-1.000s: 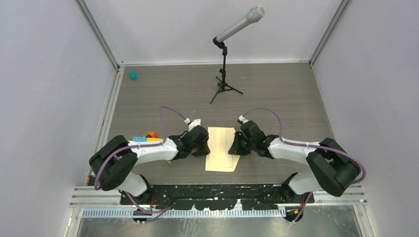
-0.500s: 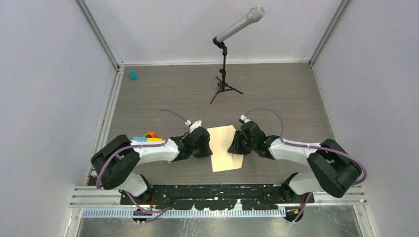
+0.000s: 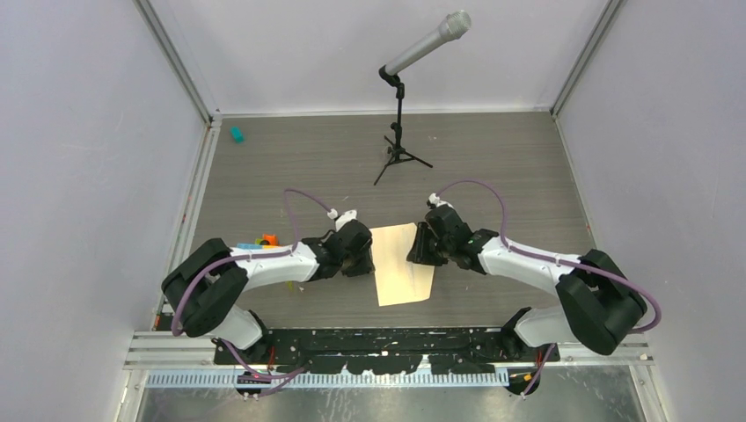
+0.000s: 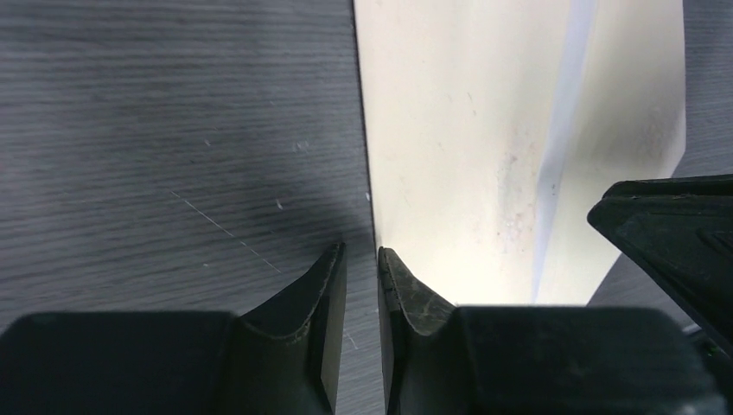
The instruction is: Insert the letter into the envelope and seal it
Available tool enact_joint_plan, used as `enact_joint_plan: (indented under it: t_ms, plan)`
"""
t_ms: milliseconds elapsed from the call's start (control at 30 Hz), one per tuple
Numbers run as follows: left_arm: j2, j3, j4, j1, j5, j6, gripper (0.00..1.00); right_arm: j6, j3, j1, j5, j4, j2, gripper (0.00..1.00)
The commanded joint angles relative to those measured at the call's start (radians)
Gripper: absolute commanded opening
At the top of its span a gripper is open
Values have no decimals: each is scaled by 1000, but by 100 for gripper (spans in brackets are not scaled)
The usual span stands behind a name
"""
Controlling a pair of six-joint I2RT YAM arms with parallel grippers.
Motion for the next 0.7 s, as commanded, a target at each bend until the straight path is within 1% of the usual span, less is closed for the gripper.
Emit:
enact_joint_plan:
  t_ms: [0,33,133,400,533,667]
  plan:
    - [8,43,-60,37,-35,70,23,-4,67,-10,44,-20,54,33]
    - [10,48,-59,44,-32,79,24,-3,73,-12,74,-18,62,32]
    - [30,66,-47,58,-5,100,25,-2,87,-13,82,-11,93,32]
    - [97,90,11,58,54,92,24,12,89,-17,66,15,144,32]
    - [116,89,25,58,62,81,22,23,80,-16,61,44,165,27]
    - [127,86,33,57,69,74,21,33,79,-17,18,65,181,19]
